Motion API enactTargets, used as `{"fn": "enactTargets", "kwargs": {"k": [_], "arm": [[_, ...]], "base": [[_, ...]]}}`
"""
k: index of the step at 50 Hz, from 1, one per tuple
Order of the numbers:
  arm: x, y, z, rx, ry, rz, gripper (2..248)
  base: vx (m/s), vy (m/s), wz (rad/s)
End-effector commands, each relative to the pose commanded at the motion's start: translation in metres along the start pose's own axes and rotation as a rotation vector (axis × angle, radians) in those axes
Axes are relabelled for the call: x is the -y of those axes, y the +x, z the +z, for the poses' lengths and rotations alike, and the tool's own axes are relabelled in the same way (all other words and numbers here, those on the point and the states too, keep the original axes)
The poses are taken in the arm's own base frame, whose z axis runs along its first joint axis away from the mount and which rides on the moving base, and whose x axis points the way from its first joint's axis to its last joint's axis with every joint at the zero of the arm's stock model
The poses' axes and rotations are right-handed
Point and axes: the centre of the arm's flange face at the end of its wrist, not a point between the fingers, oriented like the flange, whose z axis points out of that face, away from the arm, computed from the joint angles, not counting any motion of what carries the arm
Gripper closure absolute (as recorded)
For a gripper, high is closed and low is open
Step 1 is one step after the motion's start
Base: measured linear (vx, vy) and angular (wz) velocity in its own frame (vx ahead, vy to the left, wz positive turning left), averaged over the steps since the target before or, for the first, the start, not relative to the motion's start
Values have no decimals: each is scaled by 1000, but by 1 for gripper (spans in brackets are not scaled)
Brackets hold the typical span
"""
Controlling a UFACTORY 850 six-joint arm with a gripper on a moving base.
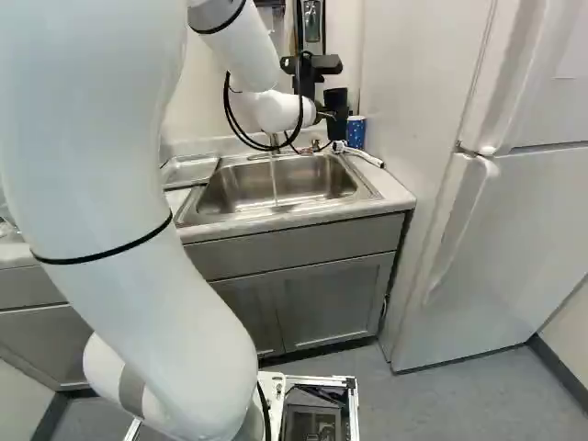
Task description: Rinse the cup and place it in the tray
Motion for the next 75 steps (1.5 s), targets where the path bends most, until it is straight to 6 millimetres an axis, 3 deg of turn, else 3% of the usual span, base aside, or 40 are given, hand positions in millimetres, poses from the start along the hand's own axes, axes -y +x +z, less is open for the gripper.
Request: {"fn": "enactTargets", "kwargs": {"k": [26,50,75], "arm": [[10,-7,-1,72,113,-5,131],[17,-13,-3,131,198,-165,131],[17,-13,-3,126,224,-218,131]], "base": [[0,0,0],[0,0,0],[0,0,0]]}}
